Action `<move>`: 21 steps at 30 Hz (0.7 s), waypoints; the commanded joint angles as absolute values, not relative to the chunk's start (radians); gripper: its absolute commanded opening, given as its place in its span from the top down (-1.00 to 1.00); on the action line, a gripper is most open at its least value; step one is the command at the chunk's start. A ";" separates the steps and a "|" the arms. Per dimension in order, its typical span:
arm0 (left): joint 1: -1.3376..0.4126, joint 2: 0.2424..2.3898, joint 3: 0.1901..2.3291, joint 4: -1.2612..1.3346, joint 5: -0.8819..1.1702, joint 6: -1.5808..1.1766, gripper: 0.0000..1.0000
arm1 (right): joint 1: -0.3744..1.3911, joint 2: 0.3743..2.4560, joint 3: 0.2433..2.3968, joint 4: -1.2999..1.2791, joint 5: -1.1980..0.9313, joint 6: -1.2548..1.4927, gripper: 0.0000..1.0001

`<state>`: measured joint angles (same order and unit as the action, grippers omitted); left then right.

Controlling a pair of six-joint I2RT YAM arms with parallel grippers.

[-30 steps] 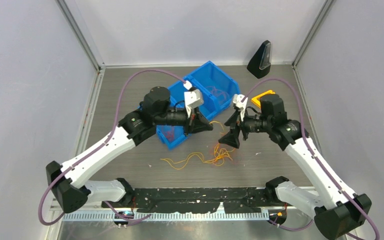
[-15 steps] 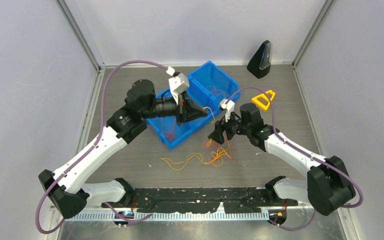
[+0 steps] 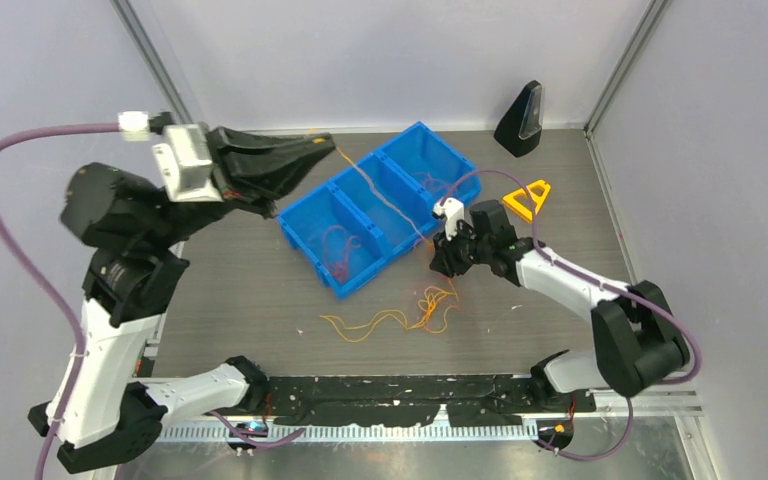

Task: Untangle the cables

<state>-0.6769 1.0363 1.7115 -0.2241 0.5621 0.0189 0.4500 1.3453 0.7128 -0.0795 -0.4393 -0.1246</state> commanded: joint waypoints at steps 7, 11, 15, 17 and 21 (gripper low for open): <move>-0.640 1.052 1.934 -0.156 0.369 0.110 1.00 | 0.329 1.492 0.776 -0.367 -0.298 -0.445 0.35; -0.631 1.071 2.015 -0.158 0.278 0.132 1.00 | 0.289 1.503 0.759 -0.395 -0.257 -0.532 0.43; -0.629 1.075 2.040 -0.148 0.220 0.166 1.00 | 0.245 1.532 0.784 -0.438 -0.238 -0.575 0.54; -0.630 1.080 2.058 -0.139 0.170 0.197 1.00 | 0.234 1.547 0.786 -0.448 -0.216 -0.597 0.55; -0.630 1.102 2.118 -0.127 0.091 0.257 1.00 | 0.213 1.563 0.785 -0.456 -0.199 -0.623 0.55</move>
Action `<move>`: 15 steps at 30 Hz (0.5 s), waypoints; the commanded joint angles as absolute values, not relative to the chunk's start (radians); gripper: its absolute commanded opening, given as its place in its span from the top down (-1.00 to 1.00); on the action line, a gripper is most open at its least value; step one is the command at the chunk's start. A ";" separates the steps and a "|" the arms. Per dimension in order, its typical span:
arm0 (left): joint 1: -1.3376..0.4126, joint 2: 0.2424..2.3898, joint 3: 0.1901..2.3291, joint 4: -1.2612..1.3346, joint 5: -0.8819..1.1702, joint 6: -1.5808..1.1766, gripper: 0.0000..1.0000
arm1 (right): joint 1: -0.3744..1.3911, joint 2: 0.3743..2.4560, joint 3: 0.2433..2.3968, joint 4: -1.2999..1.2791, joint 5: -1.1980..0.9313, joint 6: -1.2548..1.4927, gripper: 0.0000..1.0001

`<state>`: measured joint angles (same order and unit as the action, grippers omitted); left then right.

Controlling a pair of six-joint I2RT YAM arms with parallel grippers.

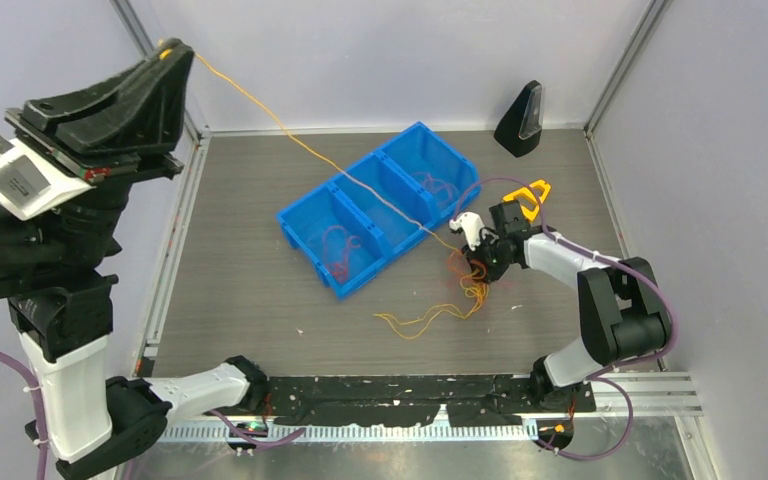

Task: Untangle the cables

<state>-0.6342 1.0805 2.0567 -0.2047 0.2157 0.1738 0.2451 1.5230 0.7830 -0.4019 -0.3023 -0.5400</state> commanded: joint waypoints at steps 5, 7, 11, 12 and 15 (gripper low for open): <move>-0.629 1.130 2.196 -0.098 0.011 0.324 1.00 | 0.199 1.570 0.792 -0.473 -0.199 -0.637 0.64; -0.630 1.144 2.231 -0.084 -0.034 0.352 1.00 | 0.195 1.573 0.796 -0.483 -0.193 -0.645 0.65; -0.629 1.164 2.303 -0.073 -0.066 0.403 1.00 | 0.186 1.576 0.806 -0.496 -0.190 -0.653 0.64; -0.630 1.166 2.313 -0.069 -0.071 0.415 1.00 | 0.184 1.577 0.807 -0.499 -0.190 -0.654 0.63; -0.629 1.162 2.326 -0.072 -0.110 0.460 1.00 | 0.181 1.576 0.811 -0.511 -0.196 -0.657 0.61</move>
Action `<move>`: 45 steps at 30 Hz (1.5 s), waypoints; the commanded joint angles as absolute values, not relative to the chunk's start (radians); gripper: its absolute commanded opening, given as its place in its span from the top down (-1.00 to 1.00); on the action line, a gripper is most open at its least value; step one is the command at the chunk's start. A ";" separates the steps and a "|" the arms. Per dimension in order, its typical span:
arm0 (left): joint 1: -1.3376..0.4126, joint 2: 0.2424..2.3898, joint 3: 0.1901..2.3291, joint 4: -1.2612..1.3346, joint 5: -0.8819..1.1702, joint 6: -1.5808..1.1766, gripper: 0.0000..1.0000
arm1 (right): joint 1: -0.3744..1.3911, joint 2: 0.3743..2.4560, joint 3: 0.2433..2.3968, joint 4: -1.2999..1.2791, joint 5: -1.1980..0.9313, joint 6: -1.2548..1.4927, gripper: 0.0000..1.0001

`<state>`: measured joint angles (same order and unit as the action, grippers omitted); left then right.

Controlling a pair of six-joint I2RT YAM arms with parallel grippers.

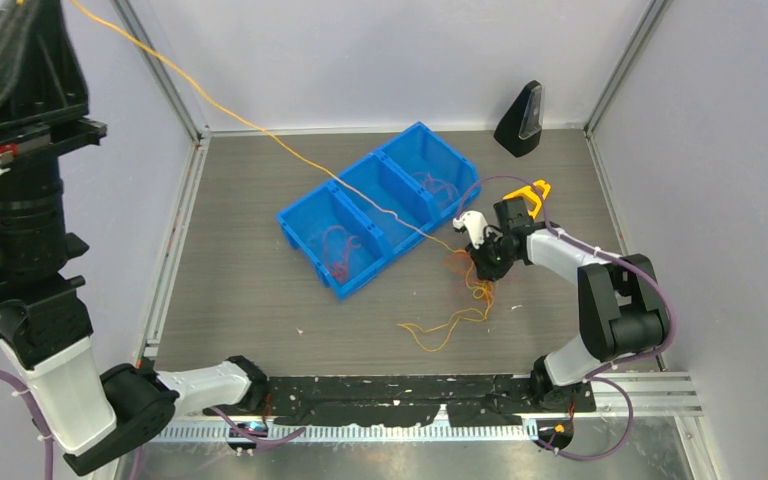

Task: Untangle the cables

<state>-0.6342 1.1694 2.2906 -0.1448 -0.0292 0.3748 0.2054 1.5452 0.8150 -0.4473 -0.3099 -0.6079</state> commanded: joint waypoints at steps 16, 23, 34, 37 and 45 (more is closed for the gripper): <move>-0.630 0.687 1.135 -0.705 0.371 0.561 1.00 | 0.167 1.222 0.890 -0.687 -0.519 -0.687 0.88; -0.629 0.782 0.916 -0.717 0.491 0.557 1.00 | 0.167 1.130 0.939 -0.787 -0.649 -0.661 0.89; -0.689 0.972 0.820 -0.274 0.689 0.345 -0.02 | 0.223 1.061 0.975 -0.739 -0.814 -0.476 0.89; -0.747 1.051 0.817 -0.177 0.688 0.313 -0.46 | 0.254 1.043 0.967 -0.714 -0.808 -0.436 0.89; -0.851 1.259 0.824 0.108 0.652 0.302 -0.56 | 0.300 0.997 0.981 -0.684 -0.808 -0.359 0.89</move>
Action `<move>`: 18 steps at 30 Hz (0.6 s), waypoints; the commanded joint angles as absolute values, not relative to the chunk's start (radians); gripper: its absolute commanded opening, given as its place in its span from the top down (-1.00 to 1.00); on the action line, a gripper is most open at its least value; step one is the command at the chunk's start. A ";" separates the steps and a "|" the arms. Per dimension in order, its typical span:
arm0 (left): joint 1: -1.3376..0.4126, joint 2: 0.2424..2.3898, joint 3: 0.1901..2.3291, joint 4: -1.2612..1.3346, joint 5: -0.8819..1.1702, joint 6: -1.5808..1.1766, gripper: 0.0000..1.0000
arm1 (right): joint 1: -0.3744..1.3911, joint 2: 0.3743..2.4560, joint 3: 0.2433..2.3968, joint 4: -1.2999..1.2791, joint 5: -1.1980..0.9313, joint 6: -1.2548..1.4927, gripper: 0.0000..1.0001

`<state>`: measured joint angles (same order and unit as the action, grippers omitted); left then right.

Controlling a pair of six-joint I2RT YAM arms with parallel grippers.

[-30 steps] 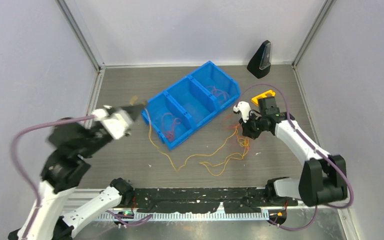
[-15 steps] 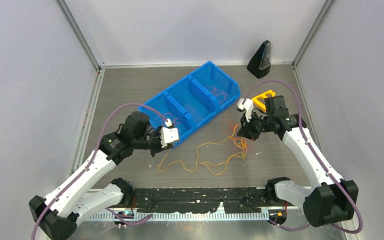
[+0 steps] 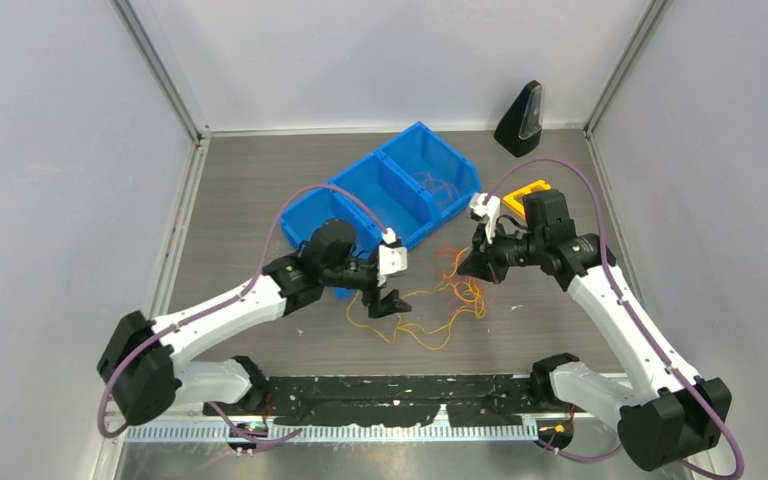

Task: Untangle the cables

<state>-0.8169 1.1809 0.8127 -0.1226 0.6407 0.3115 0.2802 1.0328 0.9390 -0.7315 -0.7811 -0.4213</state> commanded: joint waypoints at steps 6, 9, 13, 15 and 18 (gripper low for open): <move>-0.876 1.410 0.876 0.197 0.664 0.351 -0.53 | 0.320 0.980 1.000 -0.676 -0.813 -0.322 0.89; -0.886 1.465 0.901 0.230 0.673 0.326 -0.49 | 0.322 0.976 1.006 -0.669 -0.811 -0.305 0.89; -0.899 1.527 0.924 0.246 0.663 0.303 -0.28 | 0.322 0.968 1.012 -0.668 -0.808 -0.297 0.89; -0.899 1.563 0.933 0.242 0.648 0.302 -0.12 | 0.322 0.963 1.020 -0.674 -0.806 -0.296 0.89; -0.899 1.563 0.925 0.227 0.652 0.310 0.30 | 0.316 0.954 1.039 -0.691 -0.784 -0.303 0.89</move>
